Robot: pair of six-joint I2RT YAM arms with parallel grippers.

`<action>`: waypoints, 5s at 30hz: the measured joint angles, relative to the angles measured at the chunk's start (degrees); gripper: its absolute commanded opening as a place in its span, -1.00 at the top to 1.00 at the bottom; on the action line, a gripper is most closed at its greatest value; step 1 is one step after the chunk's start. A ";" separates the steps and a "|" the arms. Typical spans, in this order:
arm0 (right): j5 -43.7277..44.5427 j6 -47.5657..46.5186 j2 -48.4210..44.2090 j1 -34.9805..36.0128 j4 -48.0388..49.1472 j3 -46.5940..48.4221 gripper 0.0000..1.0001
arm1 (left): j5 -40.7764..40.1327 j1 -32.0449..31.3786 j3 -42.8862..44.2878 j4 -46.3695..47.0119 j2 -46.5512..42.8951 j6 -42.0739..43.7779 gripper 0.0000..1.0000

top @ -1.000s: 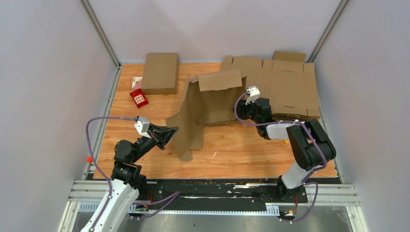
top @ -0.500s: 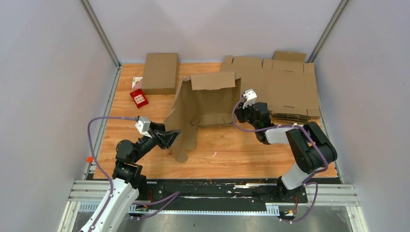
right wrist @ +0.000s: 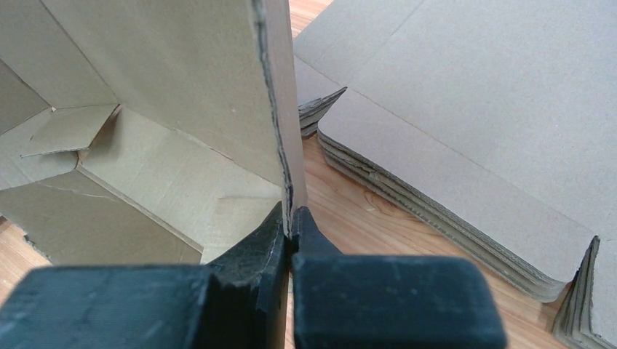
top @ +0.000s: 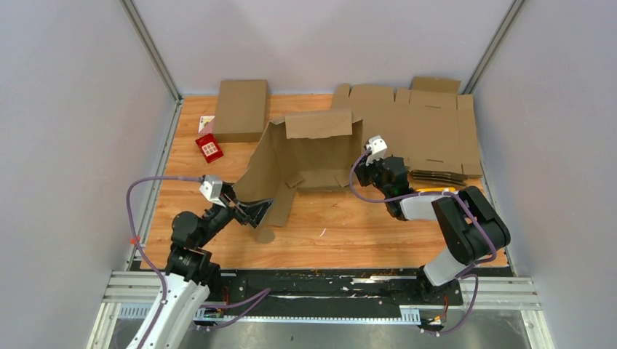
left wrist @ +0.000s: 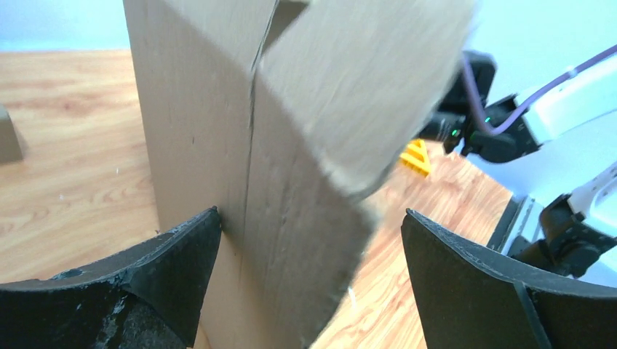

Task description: Fold the paper box

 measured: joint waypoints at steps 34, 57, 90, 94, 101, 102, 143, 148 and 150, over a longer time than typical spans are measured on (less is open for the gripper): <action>6.03 0.74 -4.42 3.80 1.49 -3.93 1.00 | -18.03 0.02 10.14 -12.44 6.54 6.43 0.37; 17.46 3.06 -5.88 12.44 -0.20 -3.74 1.00 | -12.37 -4.17 10.75 -2.10 14.14 7.52 1.00; 28.24 16.11 3.15 15.17 -0.66 0.96 1.00 | -3.85 -4.44 10.40 7.21 21.99 1.57 1.00; 33.97 16.09 3.65 18.27 -0.83 1.53 1.00 | -3.82 -4.44 10.10 6.60 20.57 2.84 0.92; 41.92 16.61 4.04 22.86 -3.13 3.30 1.00 | -5.51 -4.44 9.11 2.78 16.06 5.64 0.96; 42.51 17.00 4.04 22.95 -3.78 3.61 1.00 | -5.60 -4.44 8.94 2.62 15.74 5.86 0.98; 41.62 19.30 7.63 23.32 -24.72 16.52 0.98 | -11.76 -4.79 11.23 -3.28 18.88 3.61 1.00; 39.30 18.73 6.29 23.15 -24.28 15.15 0.97 | -10.99 -4.74 11.23 -1.84 19.82 2.14 1.00; 38.16 18.91 6.10 22.69 -24.11 14.97 0.95 | -10.29 -4.74 11.10 -0.72 20.39 1.01 1.00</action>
